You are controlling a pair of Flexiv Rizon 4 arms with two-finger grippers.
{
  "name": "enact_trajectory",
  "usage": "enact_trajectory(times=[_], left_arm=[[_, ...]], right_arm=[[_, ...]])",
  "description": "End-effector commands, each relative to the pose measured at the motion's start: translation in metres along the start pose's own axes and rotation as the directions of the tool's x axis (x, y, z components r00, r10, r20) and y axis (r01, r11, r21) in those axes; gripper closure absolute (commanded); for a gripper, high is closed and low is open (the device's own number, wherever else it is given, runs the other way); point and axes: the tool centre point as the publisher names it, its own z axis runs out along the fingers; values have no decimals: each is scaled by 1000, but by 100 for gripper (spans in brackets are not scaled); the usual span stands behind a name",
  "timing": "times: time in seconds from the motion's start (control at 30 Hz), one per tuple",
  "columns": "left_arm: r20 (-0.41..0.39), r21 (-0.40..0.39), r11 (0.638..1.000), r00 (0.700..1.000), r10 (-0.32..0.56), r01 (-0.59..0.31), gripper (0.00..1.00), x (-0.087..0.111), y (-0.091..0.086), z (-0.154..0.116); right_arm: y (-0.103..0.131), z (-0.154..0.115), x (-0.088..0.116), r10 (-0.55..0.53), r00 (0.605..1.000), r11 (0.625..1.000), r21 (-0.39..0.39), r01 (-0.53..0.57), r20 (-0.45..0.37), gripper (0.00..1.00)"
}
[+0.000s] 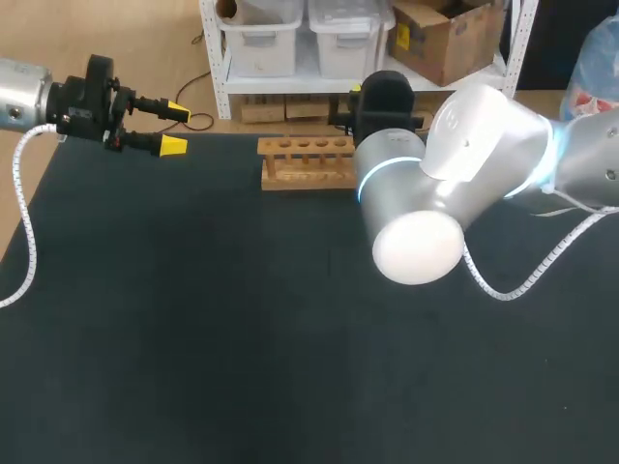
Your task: Grasp the test tube, adjust it, and insert it.
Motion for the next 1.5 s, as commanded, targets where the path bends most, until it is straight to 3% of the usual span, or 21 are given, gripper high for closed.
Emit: enact_trajectory(times=[0.03,0.67,1.5], left_arm=[[2,-1,1000,1000,3,-3,0,1,0,0],[2,-1,1000,1000,3,-3,0,1,0,0],[2,-1,1000,1000,3,-3,0,1,0,0]], right_arm=[[-2,7,2,0,1000,1000,-13,0,4,100],[-6,15,14,0,1000,1000,-17,-1,-11,100],[-1,17,48,17,997,1000,-12,-18,-74,100]])
